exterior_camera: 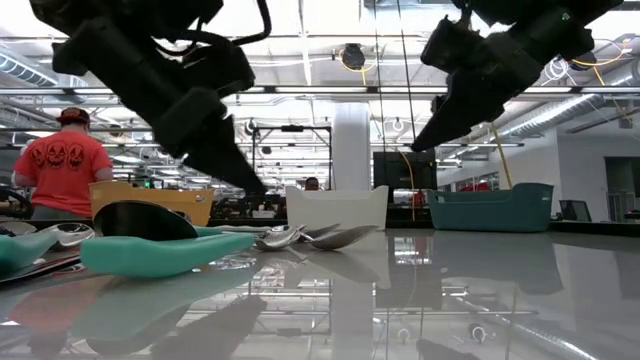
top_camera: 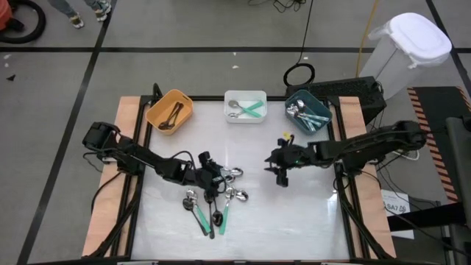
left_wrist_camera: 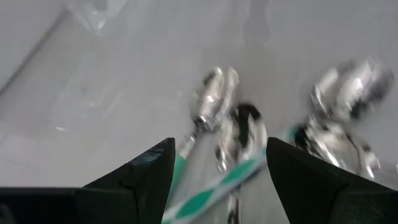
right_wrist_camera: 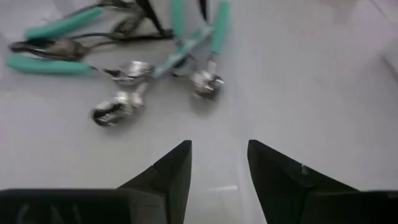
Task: Sort silverware by color (type)
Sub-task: Put the blue patterned spoon into the blue bin
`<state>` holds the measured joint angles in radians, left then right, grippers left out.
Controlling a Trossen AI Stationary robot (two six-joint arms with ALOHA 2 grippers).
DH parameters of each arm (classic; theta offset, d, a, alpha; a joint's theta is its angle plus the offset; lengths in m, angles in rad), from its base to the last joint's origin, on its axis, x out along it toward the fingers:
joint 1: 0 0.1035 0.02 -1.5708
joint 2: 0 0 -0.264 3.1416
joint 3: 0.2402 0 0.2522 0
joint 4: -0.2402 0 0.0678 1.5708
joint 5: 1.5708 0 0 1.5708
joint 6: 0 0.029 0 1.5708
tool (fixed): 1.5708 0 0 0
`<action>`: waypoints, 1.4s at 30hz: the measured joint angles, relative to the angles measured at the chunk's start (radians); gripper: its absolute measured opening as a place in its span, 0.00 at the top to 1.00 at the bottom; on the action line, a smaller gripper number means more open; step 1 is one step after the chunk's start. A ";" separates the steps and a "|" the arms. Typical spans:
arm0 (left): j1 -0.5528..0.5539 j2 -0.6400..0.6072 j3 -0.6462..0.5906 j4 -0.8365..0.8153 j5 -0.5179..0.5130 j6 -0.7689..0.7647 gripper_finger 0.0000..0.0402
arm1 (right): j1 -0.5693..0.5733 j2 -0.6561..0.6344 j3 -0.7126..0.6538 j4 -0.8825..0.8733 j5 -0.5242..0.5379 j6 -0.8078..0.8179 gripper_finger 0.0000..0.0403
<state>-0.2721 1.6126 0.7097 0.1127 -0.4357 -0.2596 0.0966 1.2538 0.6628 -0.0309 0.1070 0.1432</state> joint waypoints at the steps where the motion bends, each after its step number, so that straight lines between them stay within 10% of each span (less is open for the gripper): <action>1: 0.001 0.000 0.000 -0.013 0.018 0.010 0.37 | 0.015 0.021 0.000 0.033 0.000 0.000 0.63; 19: -0.019 0.000 0.000 -0.202 -0.011 -0.149 0.37 | 0.229 0.292 0.001 0.555 0.001 0.055 0.63; 42: 0.218 -0.001 0.088 -0.295 0.225 0.154 0.37 | 0.349 0.297 0.001 0.549 0.108 0.107 0.63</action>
<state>-0.0544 1.6115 0.7975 -0.1826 -0.2111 -0.1051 0.4459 1.5513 0.6640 0.5181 0.2146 0.2504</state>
